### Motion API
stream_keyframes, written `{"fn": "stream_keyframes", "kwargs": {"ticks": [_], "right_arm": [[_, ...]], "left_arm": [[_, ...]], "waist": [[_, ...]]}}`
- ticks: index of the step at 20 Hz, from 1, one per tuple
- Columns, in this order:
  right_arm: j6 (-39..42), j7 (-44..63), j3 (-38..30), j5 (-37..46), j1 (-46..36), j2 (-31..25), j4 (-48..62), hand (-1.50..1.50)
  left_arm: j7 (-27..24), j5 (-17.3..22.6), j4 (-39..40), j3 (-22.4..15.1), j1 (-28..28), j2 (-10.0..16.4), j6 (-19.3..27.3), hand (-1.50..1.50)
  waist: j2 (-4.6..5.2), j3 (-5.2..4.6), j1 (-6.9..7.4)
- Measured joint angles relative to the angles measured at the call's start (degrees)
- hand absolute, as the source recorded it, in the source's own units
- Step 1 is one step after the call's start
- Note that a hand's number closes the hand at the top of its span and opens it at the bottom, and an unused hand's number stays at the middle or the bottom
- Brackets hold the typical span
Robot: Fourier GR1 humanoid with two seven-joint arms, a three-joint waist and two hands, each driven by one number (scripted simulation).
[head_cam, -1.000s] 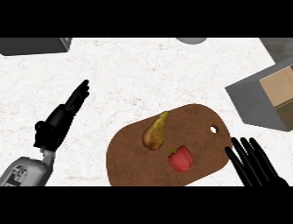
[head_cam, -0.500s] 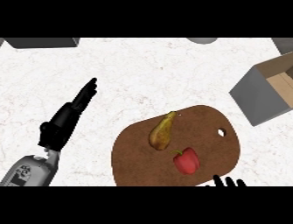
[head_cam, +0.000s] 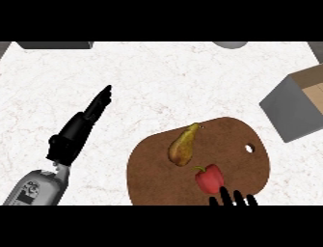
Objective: Pick the bell pepper from the cutting board and place it in the cardboard box
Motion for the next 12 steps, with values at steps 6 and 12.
{"fn": "stream_keyframes", "kwargs": {"ticks": [6,12], "right_arm": [[0.6,1.6,-3.4,-2.6,-6.1,7.9,9.8,-1.5],[-2.8,1.0,-5.8,-4.7,-10.0,10.1,17.0,-1.5]], "left_arm": [[0.6,-1.7,0.3,0.5,-0.2,-1.7,-0.4,0.0],[0.9,-2.2,-0.4,2.9,0.5,-2.0,-3.0,0.0]], "waist": [[0.04,0.04,0.17],[0.01,0.07,0.14]]}}
